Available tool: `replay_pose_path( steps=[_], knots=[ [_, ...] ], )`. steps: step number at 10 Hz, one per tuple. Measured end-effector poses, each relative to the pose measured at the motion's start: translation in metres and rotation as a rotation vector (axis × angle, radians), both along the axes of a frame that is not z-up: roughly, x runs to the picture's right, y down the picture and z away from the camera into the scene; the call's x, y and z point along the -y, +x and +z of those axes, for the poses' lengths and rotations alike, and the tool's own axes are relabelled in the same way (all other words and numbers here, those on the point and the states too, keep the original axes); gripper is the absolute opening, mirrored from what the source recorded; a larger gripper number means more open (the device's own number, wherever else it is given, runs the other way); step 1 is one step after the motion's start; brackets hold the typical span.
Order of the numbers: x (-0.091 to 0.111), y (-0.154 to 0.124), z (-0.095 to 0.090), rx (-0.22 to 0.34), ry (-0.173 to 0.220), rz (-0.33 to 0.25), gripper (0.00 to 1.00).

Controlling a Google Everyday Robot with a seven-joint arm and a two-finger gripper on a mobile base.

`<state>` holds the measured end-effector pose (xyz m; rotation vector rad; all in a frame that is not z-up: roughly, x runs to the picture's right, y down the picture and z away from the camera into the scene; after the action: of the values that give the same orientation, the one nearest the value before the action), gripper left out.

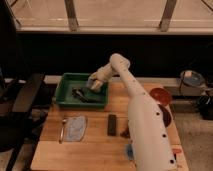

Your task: Wipe tray with sponge

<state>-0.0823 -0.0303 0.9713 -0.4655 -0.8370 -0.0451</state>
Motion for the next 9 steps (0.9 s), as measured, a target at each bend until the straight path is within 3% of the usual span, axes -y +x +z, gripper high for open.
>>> replay_pose_path(
  steps=[4,7,9],
  knots=[
    [-0.025,-0.011,-0.02,0.042,-0.031,0.007,0.0],
    [-0.039,0.018,-0.026,-0.004,-0.077,0.05,0.0],
    [-0.034,0.039,-0.02,-0.045,-0.075,0.051,0.0]
  ],
)
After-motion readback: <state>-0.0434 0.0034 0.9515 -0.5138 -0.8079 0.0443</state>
